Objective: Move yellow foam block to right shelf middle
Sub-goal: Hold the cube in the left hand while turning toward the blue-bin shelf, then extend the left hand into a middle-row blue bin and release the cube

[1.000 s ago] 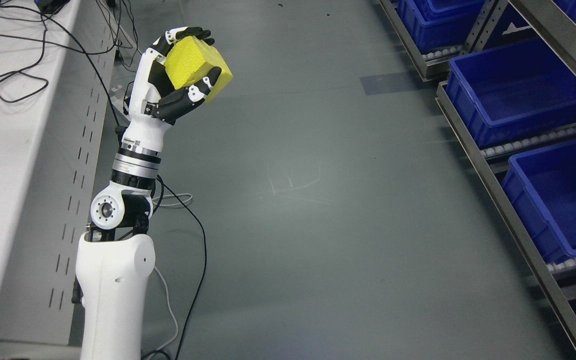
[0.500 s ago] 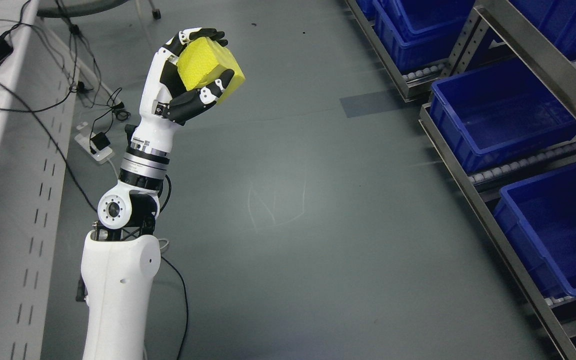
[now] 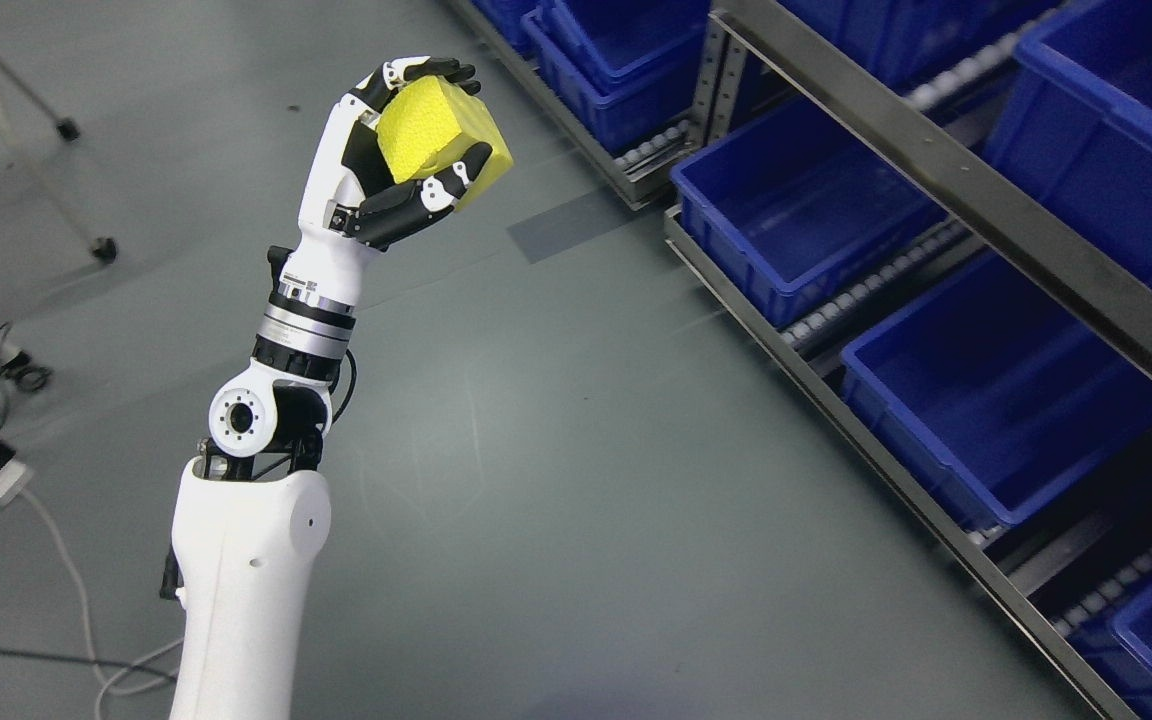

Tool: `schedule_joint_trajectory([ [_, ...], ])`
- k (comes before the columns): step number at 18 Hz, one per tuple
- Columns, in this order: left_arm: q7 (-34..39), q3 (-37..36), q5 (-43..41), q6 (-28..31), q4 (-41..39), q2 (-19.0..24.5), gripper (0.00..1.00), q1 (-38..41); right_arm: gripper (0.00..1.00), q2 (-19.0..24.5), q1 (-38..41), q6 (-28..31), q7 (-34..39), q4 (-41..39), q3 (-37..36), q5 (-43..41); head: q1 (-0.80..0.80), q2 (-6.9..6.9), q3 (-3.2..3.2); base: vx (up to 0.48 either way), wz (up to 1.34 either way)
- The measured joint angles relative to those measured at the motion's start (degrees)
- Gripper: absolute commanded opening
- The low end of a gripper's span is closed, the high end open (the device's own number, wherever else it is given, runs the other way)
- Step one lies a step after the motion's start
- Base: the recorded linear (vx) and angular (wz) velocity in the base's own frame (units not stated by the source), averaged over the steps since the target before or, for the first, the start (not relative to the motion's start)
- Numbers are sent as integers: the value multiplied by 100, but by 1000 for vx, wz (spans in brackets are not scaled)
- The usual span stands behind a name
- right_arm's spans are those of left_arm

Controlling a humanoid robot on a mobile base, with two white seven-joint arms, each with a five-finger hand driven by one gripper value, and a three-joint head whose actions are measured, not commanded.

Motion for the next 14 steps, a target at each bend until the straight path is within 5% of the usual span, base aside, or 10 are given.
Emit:
schedule_joint_trajectory([
  [14,-17,-350,0,0,-90,0,29,-53,100,0,1,0,7,0,0,0,0,0,0,139,-702],
])
